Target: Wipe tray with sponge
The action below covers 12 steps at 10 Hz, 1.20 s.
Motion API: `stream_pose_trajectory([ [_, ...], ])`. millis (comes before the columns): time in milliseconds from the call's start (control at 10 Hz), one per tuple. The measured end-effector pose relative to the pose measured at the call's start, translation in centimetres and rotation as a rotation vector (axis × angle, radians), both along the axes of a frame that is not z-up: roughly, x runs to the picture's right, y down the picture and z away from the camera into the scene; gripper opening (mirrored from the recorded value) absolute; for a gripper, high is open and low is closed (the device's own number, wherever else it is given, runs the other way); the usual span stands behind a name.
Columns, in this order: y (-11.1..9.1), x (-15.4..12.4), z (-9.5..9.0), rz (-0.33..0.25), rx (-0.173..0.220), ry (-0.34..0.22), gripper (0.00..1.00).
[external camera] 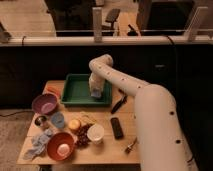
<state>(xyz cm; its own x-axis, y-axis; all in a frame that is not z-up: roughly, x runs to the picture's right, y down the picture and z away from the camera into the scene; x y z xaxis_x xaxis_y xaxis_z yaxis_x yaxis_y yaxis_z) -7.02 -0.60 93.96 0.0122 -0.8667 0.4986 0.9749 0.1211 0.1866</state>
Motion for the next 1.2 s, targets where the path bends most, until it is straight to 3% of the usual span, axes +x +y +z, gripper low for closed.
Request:
stream_pose_trajectory([
  [700,1.7,1.0,1.0,-0.006,-0.04,0.025,0.03],
  [1200,-0.2,1.8,3.2,0.006,-0.024,0.075,0.03],
])
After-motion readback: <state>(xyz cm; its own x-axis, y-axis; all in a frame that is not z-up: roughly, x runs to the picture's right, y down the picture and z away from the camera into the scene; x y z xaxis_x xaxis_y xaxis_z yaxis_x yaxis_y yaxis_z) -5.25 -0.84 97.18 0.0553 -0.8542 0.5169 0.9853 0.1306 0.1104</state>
